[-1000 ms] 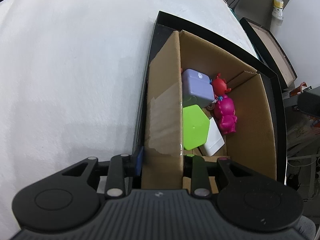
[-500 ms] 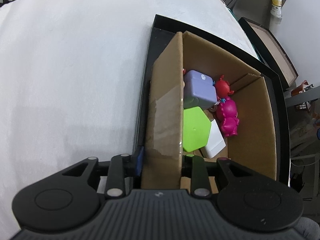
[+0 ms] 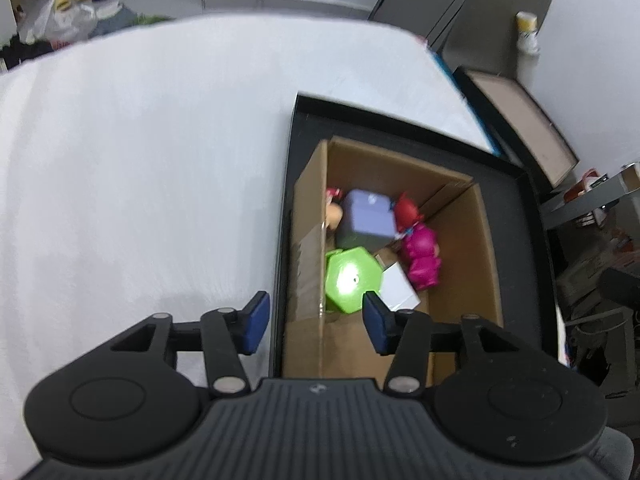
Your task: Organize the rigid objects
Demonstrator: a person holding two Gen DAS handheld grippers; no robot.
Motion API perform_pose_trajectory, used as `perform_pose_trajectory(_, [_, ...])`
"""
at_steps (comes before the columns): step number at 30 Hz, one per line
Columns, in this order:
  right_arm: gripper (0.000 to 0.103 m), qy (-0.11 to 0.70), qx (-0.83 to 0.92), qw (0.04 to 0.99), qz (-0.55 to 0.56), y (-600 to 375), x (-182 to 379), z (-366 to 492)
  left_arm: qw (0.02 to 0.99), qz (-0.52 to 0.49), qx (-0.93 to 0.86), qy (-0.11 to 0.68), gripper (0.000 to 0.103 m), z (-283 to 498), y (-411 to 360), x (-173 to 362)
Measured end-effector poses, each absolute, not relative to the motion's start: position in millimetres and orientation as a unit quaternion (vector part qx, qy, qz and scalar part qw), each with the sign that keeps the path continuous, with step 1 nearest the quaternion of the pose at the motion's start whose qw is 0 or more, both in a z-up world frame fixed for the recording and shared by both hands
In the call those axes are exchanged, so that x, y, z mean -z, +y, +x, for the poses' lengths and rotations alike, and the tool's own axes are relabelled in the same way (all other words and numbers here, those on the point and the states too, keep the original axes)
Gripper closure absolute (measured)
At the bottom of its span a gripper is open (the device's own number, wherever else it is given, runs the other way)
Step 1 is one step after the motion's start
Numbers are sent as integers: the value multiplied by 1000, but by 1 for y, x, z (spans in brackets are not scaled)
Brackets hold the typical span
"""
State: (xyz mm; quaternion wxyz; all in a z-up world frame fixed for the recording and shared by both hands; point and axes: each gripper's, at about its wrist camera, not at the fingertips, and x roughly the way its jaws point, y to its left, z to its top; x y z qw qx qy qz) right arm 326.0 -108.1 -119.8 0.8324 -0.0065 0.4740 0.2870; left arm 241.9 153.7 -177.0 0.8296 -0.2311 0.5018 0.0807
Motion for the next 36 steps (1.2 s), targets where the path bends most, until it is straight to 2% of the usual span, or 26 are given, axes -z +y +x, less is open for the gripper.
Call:
perform_pose_trajectory(5, [24, 455, -282, 845, 3, -116, 110, 317, 852, -211, -80, 473, 40, 221, 141, 142])
perform_pose_trajectory(12, [11, 424, -274, 863, 14, -127, 95, 301, 880, -189, -70, 429, 33, 193, 124, 101])
perform_pose_trajectory(16, [9, 409, -265, 873, 26, -136, 88, 291, 892, -176, -68, 411, 31, 179, 114, 88])
perform_pose_trajectory(18, [4, 400, -262, 878, 30, -142, 83, 285, 897, -169, -62, 405, 30, 170, 108, 82])
perform_pose_trajectory(23, [0, 383, -257, 887, 39, -153, 76, 267, 907, -154, -58, 388, 27, 150, 96, 69])
perform_pose_trajectory(36, [0, 349, -245, 904, 36, -173, 62, 222, 925, -120, -48, 357, 13, 110, 66, 57])
